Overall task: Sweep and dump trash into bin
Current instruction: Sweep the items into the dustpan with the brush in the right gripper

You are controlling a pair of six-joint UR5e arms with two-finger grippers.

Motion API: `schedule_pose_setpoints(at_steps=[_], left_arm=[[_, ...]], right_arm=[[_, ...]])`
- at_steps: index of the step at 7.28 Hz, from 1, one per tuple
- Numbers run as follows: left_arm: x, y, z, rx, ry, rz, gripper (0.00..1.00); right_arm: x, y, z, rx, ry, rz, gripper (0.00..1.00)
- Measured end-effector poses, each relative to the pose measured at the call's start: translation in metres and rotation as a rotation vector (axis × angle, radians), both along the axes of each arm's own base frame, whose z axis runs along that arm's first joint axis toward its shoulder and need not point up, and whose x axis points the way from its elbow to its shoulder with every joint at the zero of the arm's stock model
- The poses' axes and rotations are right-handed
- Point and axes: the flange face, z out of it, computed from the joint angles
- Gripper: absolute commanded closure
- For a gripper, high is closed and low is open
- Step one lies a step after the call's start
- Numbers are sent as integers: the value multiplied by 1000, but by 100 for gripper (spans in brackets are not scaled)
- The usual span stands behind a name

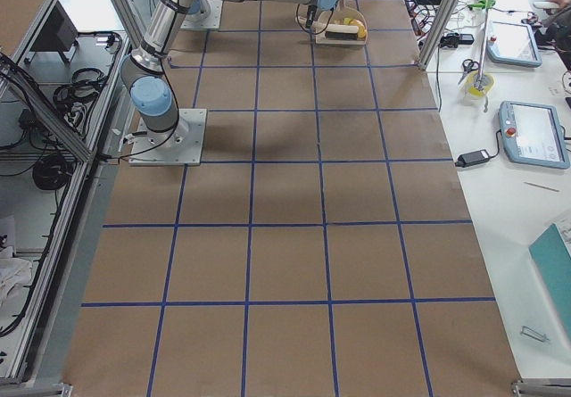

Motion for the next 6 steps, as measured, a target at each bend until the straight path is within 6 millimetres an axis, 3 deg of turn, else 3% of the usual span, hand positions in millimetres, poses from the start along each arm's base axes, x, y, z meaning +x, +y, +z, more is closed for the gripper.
schedule_pose_setpoints(at_steps=[3,6], left_arm=[[0,0,-1,1,5,0,100],[7,1,4,-1,41,9,100]], right_arm=[[-12,5,38,-3,7,-16,100],[-41,7,69,9,89,-35,100]])
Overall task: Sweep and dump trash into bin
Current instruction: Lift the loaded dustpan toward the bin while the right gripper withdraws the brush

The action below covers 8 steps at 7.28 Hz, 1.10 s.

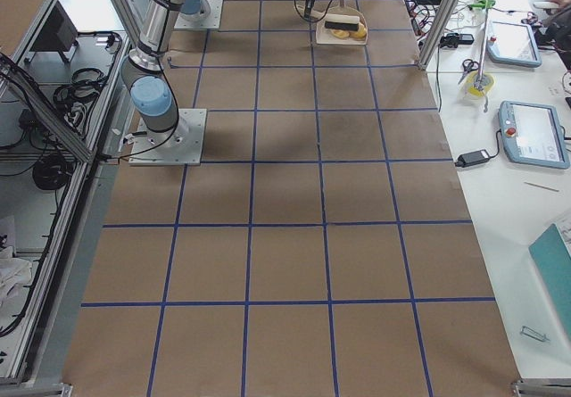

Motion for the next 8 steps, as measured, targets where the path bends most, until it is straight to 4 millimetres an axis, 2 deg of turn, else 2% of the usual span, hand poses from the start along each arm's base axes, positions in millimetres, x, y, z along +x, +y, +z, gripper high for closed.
schedule_pose_setpoints(at_steps=[2,3,5,6,7,8], left_arm=[[7,3,10,-2,87,14,100],[15,5,18,-14,134,27,100],[45,12,38,-26,285,77,100],[59,18,52,-21,360,105,100],[71,25,69,-18,398,123,100],[81,31,91,-18,420,127,100]], right_arm=[[-46,-14,20,12,75,0,100],[-87,-24,40,27,96,24,100],[-191,-39,70,44,113,85,100],[-246,-43,76,43,108,116,100],[-301,-46,74,43,115,140,100],[-357,-52,63,40,147,171,100]])
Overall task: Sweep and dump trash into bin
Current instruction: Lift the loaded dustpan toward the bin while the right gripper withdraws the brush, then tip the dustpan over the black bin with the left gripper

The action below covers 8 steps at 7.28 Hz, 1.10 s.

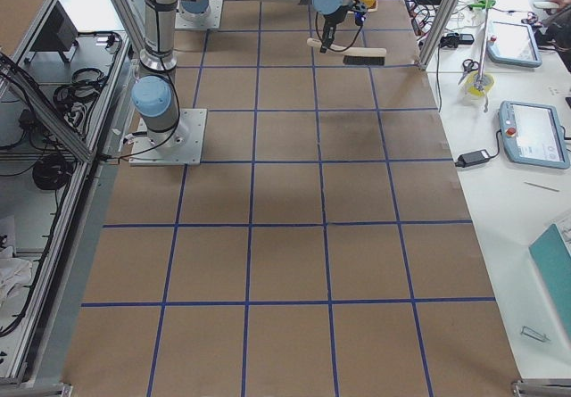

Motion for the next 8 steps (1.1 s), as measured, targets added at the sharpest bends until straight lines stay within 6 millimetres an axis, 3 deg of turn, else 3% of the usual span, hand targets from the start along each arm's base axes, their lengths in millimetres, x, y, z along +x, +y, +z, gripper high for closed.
schedule_pose_setpoints(at_steps=[1,2,4,8], left_arm=[[16,7,24,6,21,-6,100],[40,15,46,17,34,-20,100],[116,37,75,24,48,-46,100],[276,91,98,-30,-48,-108,100]], right_arm=[[-53,-4,-17,-6,29,31,100],[-90,-5,-36,-14,43,44,100],[-121,-6,-65,-33,55,79,100],[-171,-15,-101,-10,30,63,100]])
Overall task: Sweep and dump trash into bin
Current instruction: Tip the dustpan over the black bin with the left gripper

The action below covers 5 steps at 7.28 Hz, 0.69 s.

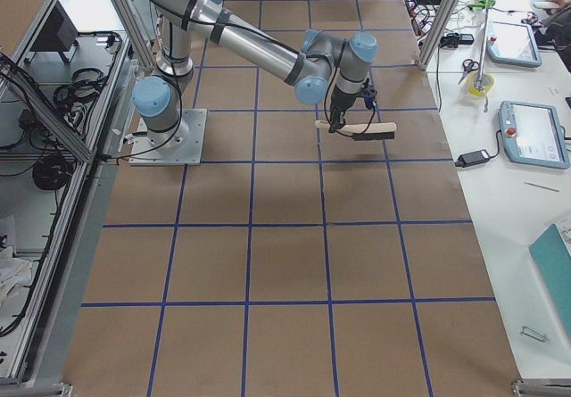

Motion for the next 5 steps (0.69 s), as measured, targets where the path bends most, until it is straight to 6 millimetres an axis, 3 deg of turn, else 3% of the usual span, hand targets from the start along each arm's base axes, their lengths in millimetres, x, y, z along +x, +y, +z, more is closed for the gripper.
schedule_pose_setpoints(at_steps=[2,5], left_arm=[[68,25,12,13,-106,-11,100],[109,39,47,82,-340,-80,100]], right_arm=[[-5,-3,-8,-2,3,-12,100],[-7,-4,-14,4,0,-12,100]])
